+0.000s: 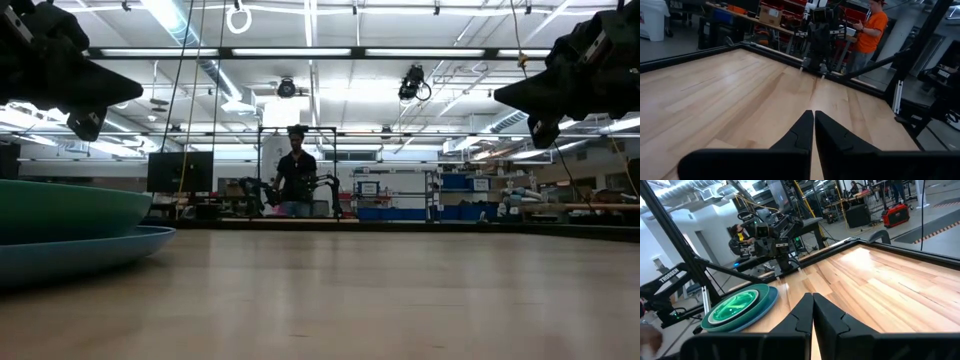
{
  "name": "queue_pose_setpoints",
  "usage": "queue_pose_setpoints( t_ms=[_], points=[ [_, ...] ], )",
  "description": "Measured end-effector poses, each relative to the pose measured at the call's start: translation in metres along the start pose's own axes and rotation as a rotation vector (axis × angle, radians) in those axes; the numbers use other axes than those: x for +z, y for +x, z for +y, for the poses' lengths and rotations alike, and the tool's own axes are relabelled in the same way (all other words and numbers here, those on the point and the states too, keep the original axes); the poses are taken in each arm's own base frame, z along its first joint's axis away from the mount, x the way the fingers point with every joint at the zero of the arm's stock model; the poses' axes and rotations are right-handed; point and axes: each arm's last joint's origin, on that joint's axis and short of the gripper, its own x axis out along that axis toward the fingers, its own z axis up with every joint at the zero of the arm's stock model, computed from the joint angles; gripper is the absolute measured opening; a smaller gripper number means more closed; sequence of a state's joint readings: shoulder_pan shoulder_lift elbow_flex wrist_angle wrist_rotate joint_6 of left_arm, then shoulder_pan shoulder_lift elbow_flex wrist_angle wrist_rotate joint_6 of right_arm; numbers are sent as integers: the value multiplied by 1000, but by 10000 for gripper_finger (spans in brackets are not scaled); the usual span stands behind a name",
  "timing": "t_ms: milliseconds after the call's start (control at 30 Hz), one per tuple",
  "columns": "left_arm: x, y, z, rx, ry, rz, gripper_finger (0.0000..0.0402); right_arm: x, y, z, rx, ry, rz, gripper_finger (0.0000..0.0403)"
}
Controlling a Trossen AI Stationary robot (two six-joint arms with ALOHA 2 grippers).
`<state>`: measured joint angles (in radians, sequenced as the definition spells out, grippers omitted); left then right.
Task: Stack plastic plates
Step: Return to Home Position
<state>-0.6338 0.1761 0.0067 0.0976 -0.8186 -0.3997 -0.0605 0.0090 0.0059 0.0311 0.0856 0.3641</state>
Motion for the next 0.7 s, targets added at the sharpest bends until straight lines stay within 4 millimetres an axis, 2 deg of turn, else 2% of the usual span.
queue_pose_setpoints(
  t_ms=[700],
  points=[
    [1,0,0,-3,-6,-5,25,0,0,0,0,0,0,20]
  ],
)
